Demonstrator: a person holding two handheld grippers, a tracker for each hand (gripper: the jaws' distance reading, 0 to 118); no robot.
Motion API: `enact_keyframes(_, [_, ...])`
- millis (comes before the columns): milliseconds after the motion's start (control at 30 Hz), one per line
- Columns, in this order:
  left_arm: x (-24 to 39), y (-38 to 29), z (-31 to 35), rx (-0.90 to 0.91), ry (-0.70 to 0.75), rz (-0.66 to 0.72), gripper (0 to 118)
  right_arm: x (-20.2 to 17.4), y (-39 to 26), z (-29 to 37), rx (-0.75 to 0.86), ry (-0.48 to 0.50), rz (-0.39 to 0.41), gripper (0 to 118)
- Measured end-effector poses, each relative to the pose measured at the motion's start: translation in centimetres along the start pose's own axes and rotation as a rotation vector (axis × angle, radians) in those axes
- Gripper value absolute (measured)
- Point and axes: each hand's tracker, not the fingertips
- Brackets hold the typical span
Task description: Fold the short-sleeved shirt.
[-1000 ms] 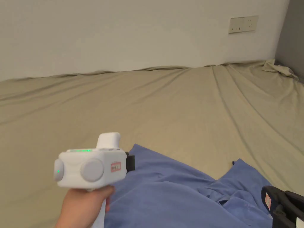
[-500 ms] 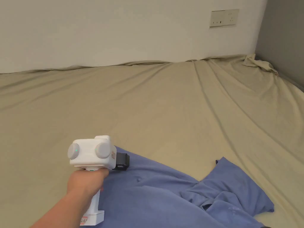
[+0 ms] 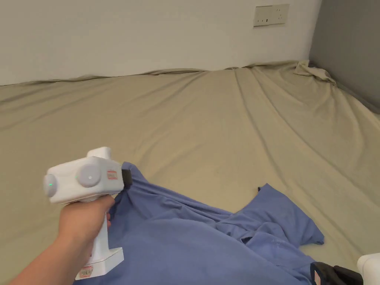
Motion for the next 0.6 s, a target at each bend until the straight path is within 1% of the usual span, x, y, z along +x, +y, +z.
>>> enact_keyframes(67, [1.9,-0.9,5.3,0.054,-0.044,-0.08,2,0.6,0.1,0.3,0.006,-0.008,-0.002,3])
enact_keyframes(100, [2.2,-1.2,7.1,0.074,-0.069,-0.081,2,0.8,0.2,0.3,0.012,-0.002,-0.002,3])
enact_keyframes(133, [2.6,-1.6,9.6,0.086,-0.112,-0.081,2,1.4,0.3,0.2,0.026,0.038,-0.01,3])
enact_keyframes(167, [2.7,-2.0,11.2,0.099,-0.123,-0.069,2,1.8,0.4,-0.1,0.016,0.075,-0.029,3])
enact_keyframes(200, [2.3,-1.9,12.6,0.102,-0.118,-0.063,2,2.4,0.5,-0.6,-0.016,0.104,-0.047,29])
enact_keyframes(233, [2.2,-2.3,14.4,0.101,-0.14,-0.051,2,2.9,0.6,-1.4,-0.068,0.128,-0.044,74])
enact_keyframes(267, [2.1,-2.6,15.7,0.112,-0.158,-0.036,2,3.3,0.4,-2.2,-0.092,0.135,-0.024,118])
enact_keyframes(300, [1.9,-2.9,16.9,0.124,-0.177,-0.013,2,3.5,0.0,-3.1,-0.121,0.115,-0.003,118])
enact_keyframes(333, [1.4,-3.0,17.7,0.129,-0.18,-0.006,2,3.8,-0.4,-3.8,-0.043,0.066,0.014,118])
enact_keyframes(367, [1.3,-3.2,18.5,0.129,-0.176,-0.006,2,3.9,-1.0,-4.7,-0.097,0.03,0.039,118])
enact_keyframes(400, [1.2,-3.4,19.0,0.13,-0.166,-0.005,2,3.8,-1.3,-5.1,-0.121,0.003,0.048,118])
enact_keyframes(467, [1.1,-3.5,19.1,0.128,-0.153,-0.03,2,3.7,-2.3,-5.9,-0.168,-0.013,0.051,118])
enact_keyframes(500, [1.0,-3.5,19.1,0.124,-0.141,-0.037,2,3.8,-3.0,-6.9,-0.212,0.0,0.045,118])
enact_keyframes(567, [0.9,-3.5,18.9,0.113,-0.142,-0.028,2,3.8,-3.9,-8.5,-0.321,-0.015,0.021,117])
enact_keyframes(600, [0.8,-3.5,18.8,0.11,-0.142,-0.02,3,3.6,-4.3,-9.2,-0.366,-0.017,0.007,100])
